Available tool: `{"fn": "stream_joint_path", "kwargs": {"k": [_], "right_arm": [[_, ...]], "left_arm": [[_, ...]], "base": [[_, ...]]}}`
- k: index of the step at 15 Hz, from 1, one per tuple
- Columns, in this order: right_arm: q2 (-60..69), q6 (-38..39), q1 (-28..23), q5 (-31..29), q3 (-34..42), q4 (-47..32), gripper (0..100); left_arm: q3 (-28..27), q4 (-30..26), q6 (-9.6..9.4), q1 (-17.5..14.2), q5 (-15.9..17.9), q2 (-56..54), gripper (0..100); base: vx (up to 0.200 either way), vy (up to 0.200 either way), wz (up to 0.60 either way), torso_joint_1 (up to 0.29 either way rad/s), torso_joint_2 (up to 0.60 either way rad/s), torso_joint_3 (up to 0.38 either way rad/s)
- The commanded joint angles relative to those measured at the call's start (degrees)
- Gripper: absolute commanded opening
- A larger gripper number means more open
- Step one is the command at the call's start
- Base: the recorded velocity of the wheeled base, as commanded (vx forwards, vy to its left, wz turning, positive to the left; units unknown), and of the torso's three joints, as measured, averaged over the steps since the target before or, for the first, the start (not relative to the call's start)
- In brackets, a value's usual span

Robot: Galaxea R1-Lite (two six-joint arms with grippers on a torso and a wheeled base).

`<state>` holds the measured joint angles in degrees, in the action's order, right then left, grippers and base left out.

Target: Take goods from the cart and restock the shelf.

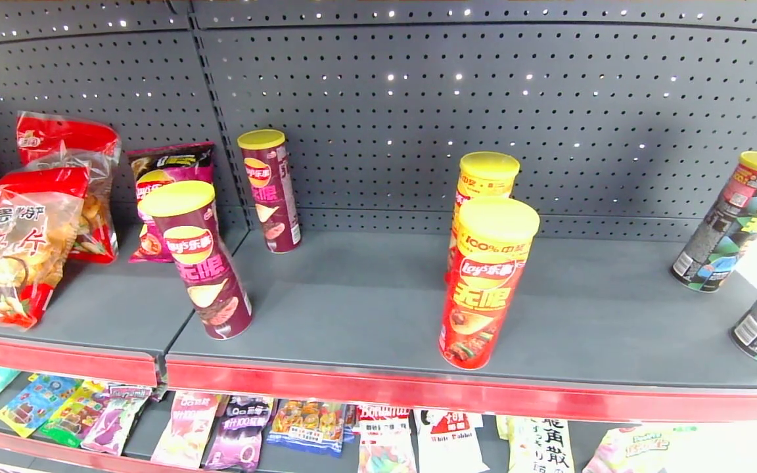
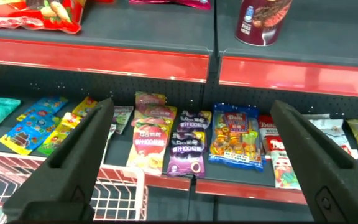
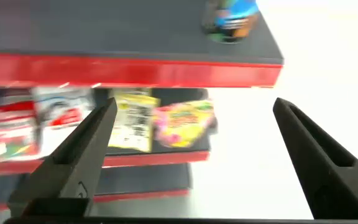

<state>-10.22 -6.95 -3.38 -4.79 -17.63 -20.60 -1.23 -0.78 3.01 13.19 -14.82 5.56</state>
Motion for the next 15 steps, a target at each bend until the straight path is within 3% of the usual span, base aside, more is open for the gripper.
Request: {"fn": "stream_joint_path", "kwargs": {"k": [1,3,5,6,8,10,12,14,15], "right_arm": [[10.22,0.53,3.64,4.7,7.96,3.02,100],[10.22,1.68,3.46,5.49,9.81,6.89,100],[10.22,3.87,3.46,5.67,14.82,17.88,100],[10.22,5.54,3.46,6.29,15.08,18.14,100],[10.22,6.42,3.46,4.62,15.25,18.49,100],[10.22,6.07,3.46,-3.38,15.34,18.58,100],[10.22,6.77,3.46,-5.14,15.43,18.76,100],[10.22,6.77,3.46,-1.54,15.61,18.76,100],[10.22,5.98,3.46,6.55,16.13,20.25,100]], "left_arm": [[0.09,0.08,0.42,-0.01,0.32,-0.02,100],[0.35,1.31,0.77,-0.01,2.52,-0.11,100],[1.06,3.5,0.42,-0.01,2.52,-0.11,100],[1.06,3.5,0.94,-0.01,2.52,-0.11,100],[1.06,3.24,4.28,-0.01,2.34,-0.11,100],[1.06,3.24,4.64,-0.01,-0.03,-0.11,100],[1.06,3.24,4.9,-0.01,-2.14,-0.11,100],[1.06,3.24,4.81,-0.09,-1.88,-0.11,100],[1.06,3.33,4.46,-0.01,-1.44,-0.11,100]], "base": [[0.0,0.0,0.0,0.0,0.0,0.0],[0.0,0.0,0.0,0.0,0.0,0.0],[0.0,0.0,0.0,0.0,0.0,0.0],[0.0,0.0,0.0,0.0,0.0,0.0],[0.0,0.0,0.0,0.0,0.0,0.0],[0.0,0.0,0.0,0.0,0.0,0.0],[0.0,0.0,0.0,0.0,0.0,0.0],[0.0,0.0,0.0,0.0,0.0,0.0],[0.0,0.0,0.0,0.0,0.0,0.0]]}}
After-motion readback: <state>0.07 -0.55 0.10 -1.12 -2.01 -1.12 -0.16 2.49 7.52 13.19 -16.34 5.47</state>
